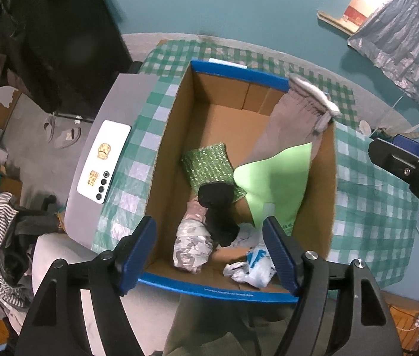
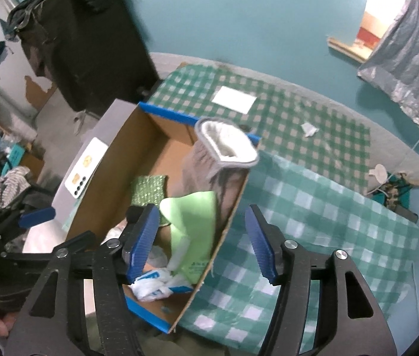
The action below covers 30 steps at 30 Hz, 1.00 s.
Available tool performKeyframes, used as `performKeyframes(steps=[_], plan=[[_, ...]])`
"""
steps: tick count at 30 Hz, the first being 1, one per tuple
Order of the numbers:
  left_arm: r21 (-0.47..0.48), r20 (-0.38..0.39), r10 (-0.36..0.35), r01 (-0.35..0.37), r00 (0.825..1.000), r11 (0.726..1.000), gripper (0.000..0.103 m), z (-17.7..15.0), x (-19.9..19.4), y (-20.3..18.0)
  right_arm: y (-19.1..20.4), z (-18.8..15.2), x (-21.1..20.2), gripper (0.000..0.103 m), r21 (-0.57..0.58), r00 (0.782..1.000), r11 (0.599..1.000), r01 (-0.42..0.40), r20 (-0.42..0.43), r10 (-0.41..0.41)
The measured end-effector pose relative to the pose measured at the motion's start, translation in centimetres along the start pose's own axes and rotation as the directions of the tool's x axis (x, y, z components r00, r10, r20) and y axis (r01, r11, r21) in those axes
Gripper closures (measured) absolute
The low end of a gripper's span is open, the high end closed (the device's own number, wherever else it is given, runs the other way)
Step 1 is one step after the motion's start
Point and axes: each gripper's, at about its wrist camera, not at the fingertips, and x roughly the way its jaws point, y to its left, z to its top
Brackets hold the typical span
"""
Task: Organize soft objects
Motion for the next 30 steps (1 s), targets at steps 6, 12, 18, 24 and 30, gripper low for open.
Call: performKeyframes(steps=[6,12,18,24,30], plan=[[0.004,0.075,-0.022,0.022,0.997,1.0,0.022,0.1,-2.8,-0.5,-0.8,0.1,-2.2,0.041,0.015,0.998,0.999,0.044,0.05,-0.044],[0.03,0.165,-0.017,0.013,0.986,0.999,0.022,0.4,-6.0,-1.3,-1.3,0.0,-4.1,0.04,0.037,0.993,0.996,0.081,0.089,-0.084],[0.037,0.227,-0.039,0.031,0.973,0.999,0.022,0.4,-8.3,-2.2,-1.5,-0.3,-5.4,0.04,0.053,0.989,0.994,0.092,0.11,-0.098],[0.062,0.251,-0.021,0.005,0.968,0.998,0.022,0.3,-9.3,-3.2,-2.0,-0.5,-6.6,0.04,0.074,0.986,0.993,0.096,0.131,-0.105],[0.069,0.286,-0.01,-0.01,0.958,0.998,0.022,0.3,-10.3,-3.6,-2.7,-0.8,-7.8,0.04,0.101,0.981,0.99,0.103,0.152,-0.117]])
